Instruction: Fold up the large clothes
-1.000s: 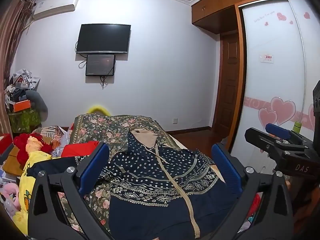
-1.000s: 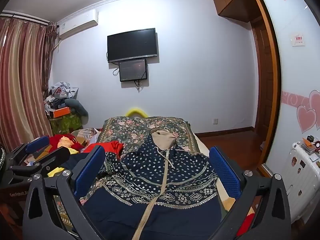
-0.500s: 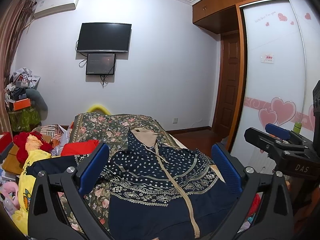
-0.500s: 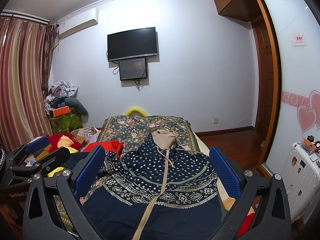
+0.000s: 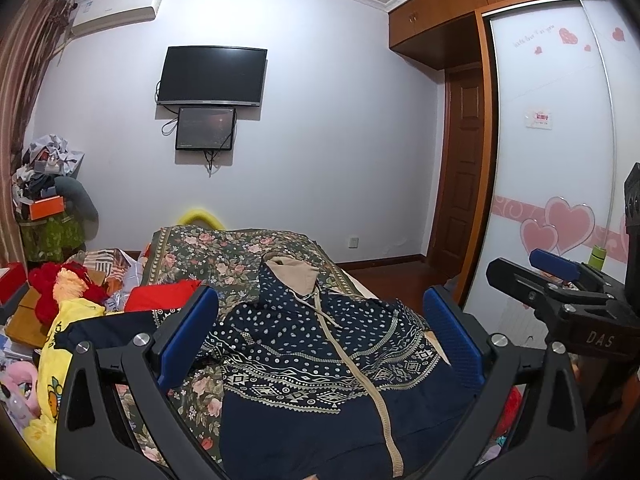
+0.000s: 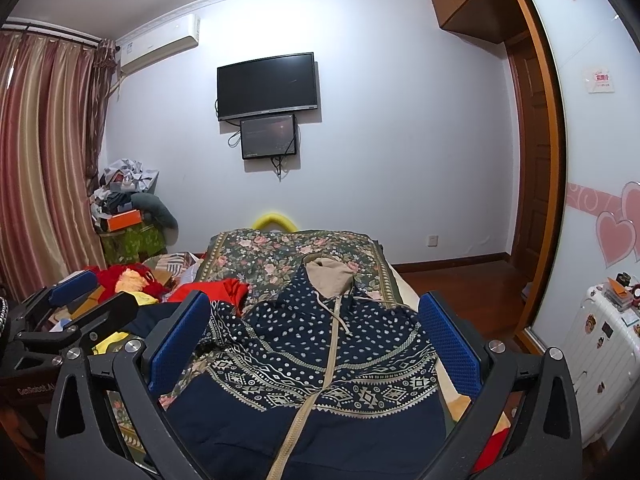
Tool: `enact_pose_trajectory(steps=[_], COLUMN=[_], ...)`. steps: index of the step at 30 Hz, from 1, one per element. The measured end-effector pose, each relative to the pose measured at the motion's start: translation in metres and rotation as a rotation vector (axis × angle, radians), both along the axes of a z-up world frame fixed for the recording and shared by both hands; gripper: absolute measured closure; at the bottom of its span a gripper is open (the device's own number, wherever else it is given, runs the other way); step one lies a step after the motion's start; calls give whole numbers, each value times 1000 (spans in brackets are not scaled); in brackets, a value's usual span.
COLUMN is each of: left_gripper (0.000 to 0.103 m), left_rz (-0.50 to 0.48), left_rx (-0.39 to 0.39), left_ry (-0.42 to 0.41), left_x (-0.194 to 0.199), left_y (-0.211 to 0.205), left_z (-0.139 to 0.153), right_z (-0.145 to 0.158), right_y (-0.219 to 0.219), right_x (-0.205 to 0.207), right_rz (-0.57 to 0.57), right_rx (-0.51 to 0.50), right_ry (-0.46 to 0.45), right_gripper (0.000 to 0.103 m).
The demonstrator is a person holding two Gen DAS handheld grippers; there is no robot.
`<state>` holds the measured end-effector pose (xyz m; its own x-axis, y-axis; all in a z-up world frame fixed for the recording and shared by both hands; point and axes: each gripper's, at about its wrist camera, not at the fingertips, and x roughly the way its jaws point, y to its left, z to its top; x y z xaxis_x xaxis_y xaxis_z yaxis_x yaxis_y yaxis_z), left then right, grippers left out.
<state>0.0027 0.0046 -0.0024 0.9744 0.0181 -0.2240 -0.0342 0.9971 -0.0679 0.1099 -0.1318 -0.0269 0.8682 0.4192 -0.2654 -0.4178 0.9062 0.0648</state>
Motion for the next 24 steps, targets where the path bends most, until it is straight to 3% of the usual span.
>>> enact_pose_trajectory(steps=[13,19,24], left_gripper=[0,0,0], left_rz=[15,53,107], left_rx=[9,2,-39], left_ry=[5,51,146], left_x=[24,50,79], left_y=[20,45,75], left_z=[-15,-23,-37], right_z=[-16,-30,-43], right_y=[16,28,40], right_x=[26,52,84], right_rz=[14,32,41], right_rx=[-32,-49,-54], right_ry=[72,135,202], right_gripper=[0,0,0])
